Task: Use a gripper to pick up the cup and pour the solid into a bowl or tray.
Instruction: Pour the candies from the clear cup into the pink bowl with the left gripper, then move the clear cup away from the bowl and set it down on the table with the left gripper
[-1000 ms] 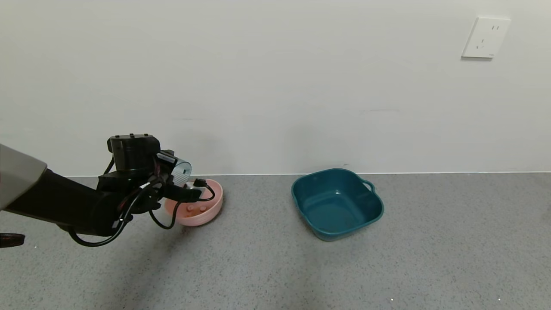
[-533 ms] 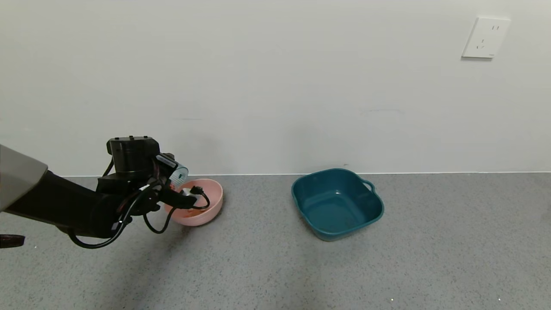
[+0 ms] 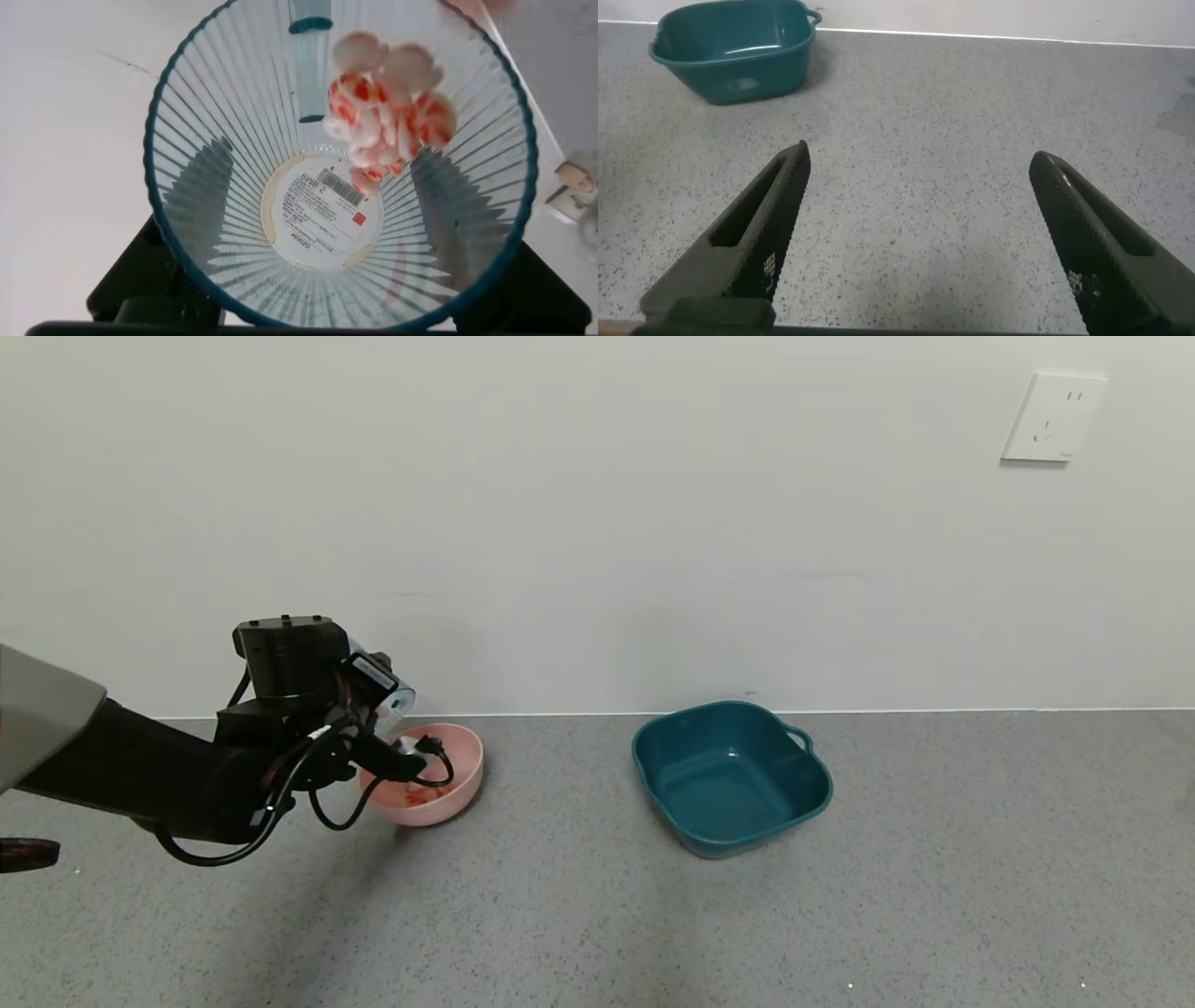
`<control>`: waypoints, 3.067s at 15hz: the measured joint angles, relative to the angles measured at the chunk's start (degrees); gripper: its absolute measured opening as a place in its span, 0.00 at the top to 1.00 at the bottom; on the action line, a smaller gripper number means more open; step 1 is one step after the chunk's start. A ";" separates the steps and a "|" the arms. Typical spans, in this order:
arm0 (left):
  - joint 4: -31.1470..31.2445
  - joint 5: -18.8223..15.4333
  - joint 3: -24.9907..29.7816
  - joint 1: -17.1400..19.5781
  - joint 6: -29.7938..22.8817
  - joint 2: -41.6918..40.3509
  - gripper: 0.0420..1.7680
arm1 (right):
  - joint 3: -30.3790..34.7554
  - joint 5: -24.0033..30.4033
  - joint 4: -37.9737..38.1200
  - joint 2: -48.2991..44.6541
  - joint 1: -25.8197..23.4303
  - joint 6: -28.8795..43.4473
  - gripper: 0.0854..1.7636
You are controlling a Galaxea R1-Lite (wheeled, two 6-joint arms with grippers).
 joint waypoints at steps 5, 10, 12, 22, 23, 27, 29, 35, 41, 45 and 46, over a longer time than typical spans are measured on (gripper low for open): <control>-0.04 0.01 -1.15 -0.77 4.47 -0.87 0.26 | 0.00 0.02 0.00 0.00 0.00 0.00 0.03; -1.74 0.11 -1.12 -2.72 9.84 -1.58 0.26 | 0.00 0.02 0.00 0.00 0.00 0.00 0.03; -3.51 0.09 -0.35 -3.36 12.82 -1.68 0.26 | 0.00 0.00 0.02 0.00 0.00 0.00 0.03; -3.95 0.11 -0.51 -3.47 10.78 -1.96 0.26 | 0.00 0.00 0.02 0.00 0.00 0.00 0.03; -3.69 0.15 -1.12 -2.78 8.02 -1.99 0.26 | 0.00 0.00 0.00 0.00 0.00 0.00 0.03; -2.32 4.41 -1.90 -0.83 -9.29 -2.62 0.26 | 0.00 0.02 0.00 0.00 0.00 0.00 0.03; 3.11 5.07 -1.79 -0.51 -18.44 -3.86 0.26 | 0.00 0.02 0.00 0.00 0.00 0.00 0.03; 25.33 4.33 -0.35 -2.41 -49.48 -9.68 0.26 | 0.00 0.02 0.02 0.00 0.00 0.00 0.03; 33.76 -3.33 -0.63 -8.37 -74.47 -12.87 0.26 | 0.00 0.02 0.00 0.00 0.00 0.00 0.03; 34.12 -8.97 -0.55 -14.28 -93.60 -12.06 0.26 | 0.00 0.02 0.00 0.00 0.00 0.00 0.03; 34.19 -10.97 -0.41 -15.65 -98.95 -11.61 0.26 | 0.00 0.02 0.02 0.00 0.00 0.00 0.03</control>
